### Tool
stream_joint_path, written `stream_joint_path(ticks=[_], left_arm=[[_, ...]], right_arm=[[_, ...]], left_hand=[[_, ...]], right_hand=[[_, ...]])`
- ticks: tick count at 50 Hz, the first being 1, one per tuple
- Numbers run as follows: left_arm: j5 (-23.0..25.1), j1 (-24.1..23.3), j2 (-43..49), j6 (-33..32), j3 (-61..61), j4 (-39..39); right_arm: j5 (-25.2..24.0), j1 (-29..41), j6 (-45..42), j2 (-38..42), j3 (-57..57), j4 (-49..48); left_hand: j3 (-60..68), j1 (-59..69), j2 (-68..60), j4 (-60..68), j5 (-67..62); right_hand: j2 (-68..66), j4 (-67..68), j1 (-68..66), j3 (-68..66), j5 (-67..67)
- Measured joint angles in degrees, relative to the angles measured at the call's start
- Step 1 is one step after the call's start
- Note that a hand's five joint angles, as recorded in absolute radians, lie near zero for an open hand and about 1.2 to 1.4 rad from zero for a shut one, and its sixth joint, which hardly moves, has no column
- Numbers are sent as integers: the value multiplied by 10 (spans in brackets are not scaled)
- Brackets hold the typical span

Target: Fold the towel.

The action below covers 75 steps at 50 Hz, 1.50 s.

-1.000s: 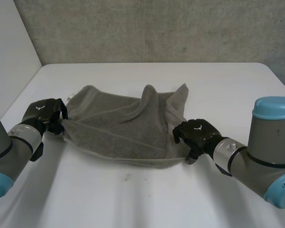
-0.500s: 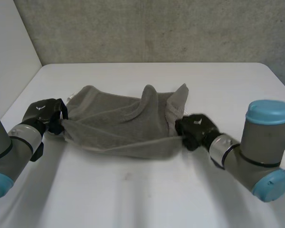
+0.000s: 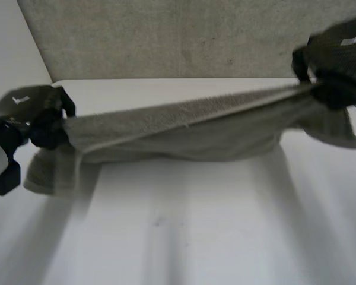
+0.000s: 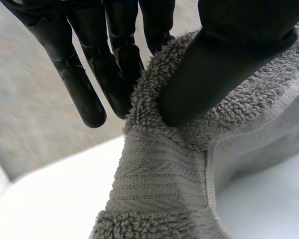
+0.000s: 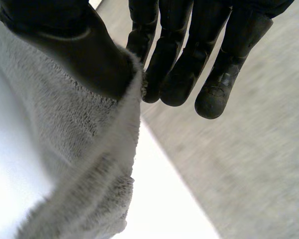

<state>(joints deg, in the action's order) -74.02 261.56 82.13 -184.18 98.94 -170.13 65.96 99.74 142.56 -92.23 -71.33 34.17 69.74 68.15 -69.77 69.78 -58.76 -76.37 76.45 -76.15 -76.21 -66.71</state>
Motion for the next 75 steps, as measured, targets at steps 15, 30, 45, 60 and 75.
stream_joint_path(ticks=[15,30,45,60,75], left_arm=[[37,10,360,-87,-123,21],[-15,4,516,-96,-306,-113],[-17,-16,286,-91,-114,-80],[-109,-69,235,-123,33,-168],[-147,-76,326,-277,29,-330]], right_arm=[[17,58,0,260,-27,-83],[74,66,57,334,-51,-257],[75,67,53,328,-77,-275],[75,75,50,327,-87,-273],[78,76,48,326,-94,-273]], left_hand=[[0,0,0,0,0],[-548,-527,548,-543,528],[-600,-578,599,-599,568],[-568,-553,569,-571,565],[-93,-77,93,-93,83]], right_hand=[[0,0,0,0,0],[0,0,0,0,0],[0,0,0,0,0],[0,0,0,0,0],[0,0,0,0,0]])
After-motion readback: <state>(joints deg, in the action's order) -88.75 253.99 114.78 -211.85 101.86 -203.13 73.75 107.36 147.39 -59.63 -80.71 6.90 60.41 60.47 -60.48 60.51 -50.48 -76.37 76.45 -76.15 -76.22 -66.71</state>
